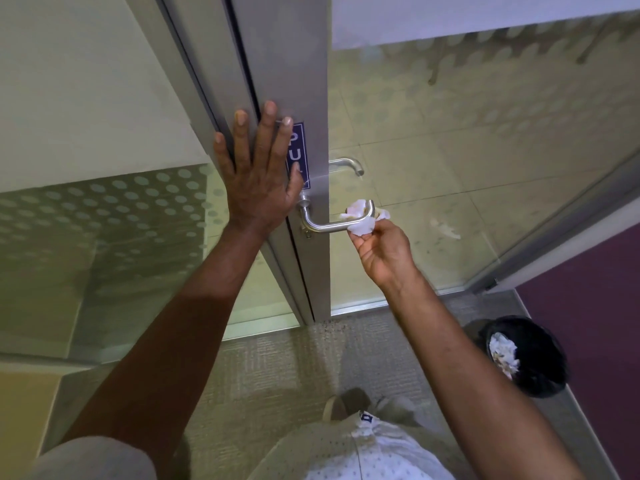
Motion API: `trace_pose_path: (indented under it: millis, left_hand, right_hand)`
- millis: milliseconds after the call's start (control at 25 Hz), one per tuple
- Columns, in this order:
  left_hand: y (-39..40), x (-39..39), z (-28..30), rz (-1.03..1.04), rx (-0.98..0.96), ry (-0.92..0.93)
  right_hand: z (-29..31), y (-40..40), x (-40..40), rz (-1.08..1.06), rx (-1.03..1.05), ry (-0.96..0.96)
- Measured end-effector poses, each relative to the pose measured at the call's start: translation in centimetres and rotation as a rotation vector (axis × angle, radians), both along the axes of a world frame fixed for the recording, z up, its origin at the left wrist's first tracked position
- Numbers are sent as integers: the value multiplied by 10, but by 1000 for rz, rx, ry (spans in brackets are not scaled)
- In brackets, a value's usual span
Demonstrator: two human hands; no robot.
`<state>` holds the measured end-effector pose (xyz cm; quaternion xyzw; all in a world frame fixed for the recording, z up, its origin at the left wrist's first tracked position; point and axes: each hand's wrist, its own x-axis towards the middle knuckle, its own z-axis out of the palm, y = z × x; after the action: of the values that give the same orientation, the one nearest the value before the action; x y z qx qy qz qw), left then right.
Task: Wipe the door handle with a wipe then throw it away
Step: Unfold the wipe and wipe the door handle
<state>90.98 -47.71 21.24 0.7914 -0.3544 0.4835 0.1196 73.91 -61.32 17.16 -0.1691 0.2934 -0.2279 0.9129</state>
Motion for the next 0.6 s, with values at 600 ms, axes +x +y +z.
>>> trace_pose_path:
  millis: [600]
  left_hand:
    - [-15,-37,16,87,-33,201]
  right_hand:
    - [5,-40,-5,193,-344,15]
